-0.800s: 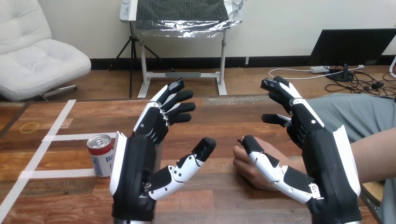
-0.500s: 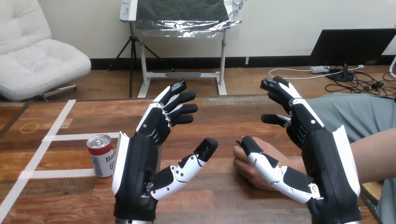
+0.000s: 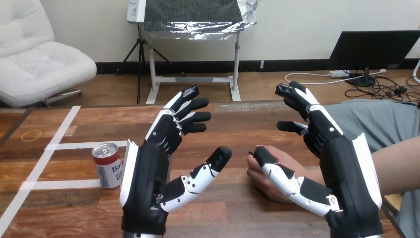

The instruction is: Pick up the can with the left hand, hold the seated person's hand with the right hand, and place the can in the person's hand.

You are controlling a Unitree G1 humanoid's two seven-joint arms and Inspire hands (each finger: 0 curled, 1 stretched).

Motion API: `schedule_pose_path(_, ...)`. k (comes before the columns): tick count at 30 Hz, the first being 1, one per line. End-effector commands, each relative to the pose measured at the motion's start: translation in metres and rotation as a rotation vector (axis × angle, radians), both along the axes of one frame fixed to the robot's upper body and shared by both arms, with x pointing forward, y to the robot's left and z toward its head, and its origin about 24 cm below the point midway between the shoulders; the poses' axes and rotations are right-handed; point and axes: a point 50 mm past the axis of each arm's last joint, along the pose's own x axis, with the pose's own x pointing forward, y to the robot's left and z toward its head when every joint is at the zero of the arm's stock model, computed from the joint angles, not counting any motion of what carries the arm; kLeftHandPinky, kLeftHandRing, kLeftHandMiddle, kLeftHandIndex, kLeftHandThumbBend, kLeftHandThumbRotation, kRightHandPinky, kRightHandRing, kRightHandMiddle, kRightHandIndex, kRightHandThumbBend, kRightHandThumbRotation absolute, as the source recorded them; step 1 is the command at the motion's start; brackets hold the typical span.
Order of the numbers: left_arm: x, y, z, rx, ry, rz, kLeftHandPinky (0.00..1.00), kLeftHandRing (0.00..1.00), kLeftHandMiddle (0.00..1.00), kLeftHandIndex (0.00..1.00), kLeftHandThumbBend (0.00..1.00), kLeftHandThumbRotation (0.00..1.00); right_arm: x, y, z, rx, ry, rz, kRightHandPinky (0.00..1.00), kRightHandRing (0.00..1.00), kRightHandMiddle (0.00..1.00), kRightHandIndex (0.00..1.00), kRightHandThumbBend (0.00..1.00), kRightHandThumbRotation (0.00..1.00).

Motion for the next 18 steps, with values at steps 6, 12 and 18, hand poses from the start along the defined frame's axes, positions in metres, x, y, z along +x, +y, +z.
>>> schedule_pose_path(6, -0.0058, -0.0019, 0.0002, -0.036, 0.012, 0.007, 0.69, 0.73, 0.79, 0.83, 0.59, 0.29, 0.0084, 0.002, 0.0086, -0.004, -0.052, 0.016, 0.75, 0.91, 0.94, 0.84, 0.56, 0.0)
schedule_pose_path(12, -0.0056, -0.0022, 0.0002, -0.039, 0.009, 0.006, 0.69, 0.73, 0.78, 0.83, 0.59, 0.3, 0.0086, 0.0019, 0.0087, -0.004, -0.052, 0.018, 0.74, 0.91, 0.94, 0.84, 0.56, 0.0)
schedule_pose_path(18, -0.0048, -0.002, 0.0001, -0.044, 0.01, 0.003, 0.69, 0.73, 0.78, 0.83, 0.59, 0.29, 0.0095, 0.0021, 0.0086, -0.002, -0.05, 0.017, 0.74, 0.91, 0.94, 0.84, 0.56, 0.0)
